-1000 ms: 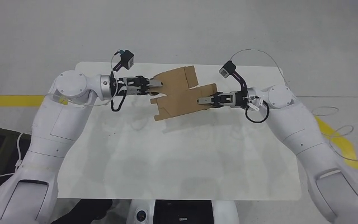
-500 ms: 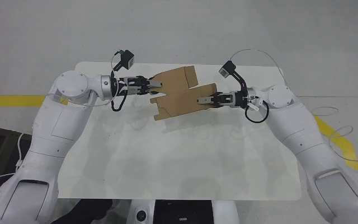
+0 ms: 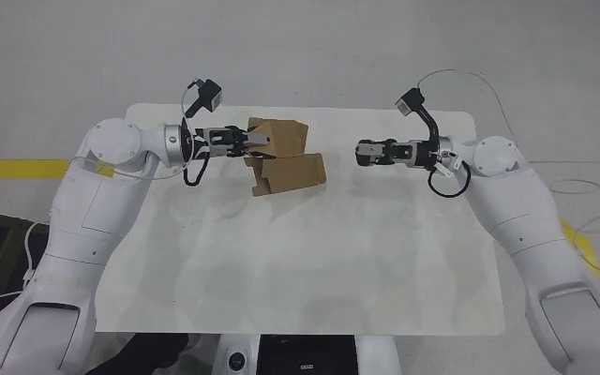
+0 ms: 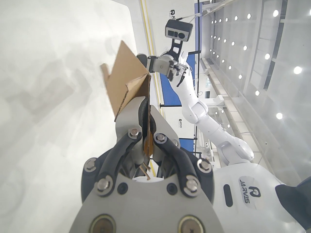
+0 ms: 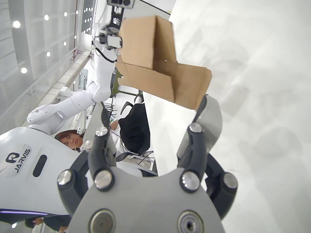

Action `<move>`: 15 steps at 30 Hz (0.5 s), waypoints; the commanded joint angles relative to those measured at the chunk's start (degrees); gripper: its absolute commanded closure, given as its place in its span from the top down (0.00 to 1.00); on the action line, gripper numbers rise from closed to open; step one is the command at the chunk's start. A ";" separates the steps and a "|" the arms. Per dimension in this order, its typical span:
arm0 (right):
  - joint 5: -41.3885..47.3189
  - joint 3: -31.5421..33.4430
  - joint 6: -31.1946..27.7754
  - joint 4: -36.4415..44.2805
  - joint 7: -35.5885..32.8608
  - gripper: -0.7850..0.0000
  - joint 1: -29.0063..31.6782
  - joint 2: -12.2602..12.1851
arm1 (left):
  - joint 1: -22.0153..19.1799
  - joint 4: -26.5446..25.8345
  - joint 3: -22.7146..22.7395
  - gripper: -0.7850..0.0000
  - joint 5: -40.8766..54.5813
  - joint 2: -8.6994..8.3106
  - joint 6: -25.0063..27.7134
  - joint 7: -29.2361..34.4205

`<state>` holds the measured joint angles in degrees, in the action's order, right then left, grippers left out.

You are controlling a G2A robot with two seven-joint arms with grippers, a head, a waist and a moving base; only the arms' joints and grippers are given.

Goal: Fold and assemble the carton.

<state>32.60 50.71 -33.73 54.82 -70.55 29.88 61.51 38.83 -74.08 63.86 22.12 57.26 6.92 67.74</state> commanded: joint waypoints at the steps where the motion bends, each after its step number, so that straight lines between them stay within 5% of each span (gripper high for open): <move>1: 0.26 1.19 0.06 2.13 -0.07 1.00 0.55 -0.51 | 0.24 -0.35 -0.08 0.00 -0.64 -0.04 1.11 0.29; 15: 8.38 -3.43 -0.54 10.83 0.52 1.00 3.43 1.19 | 2.51 -5.05 1.29 0.00 2.22 -0.39 9.11 4.60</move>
<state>40.55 47.55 -34.18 65.50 -70.11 33.34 62.58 41.20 -78.95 65.04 23.99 56.90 15.77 71.92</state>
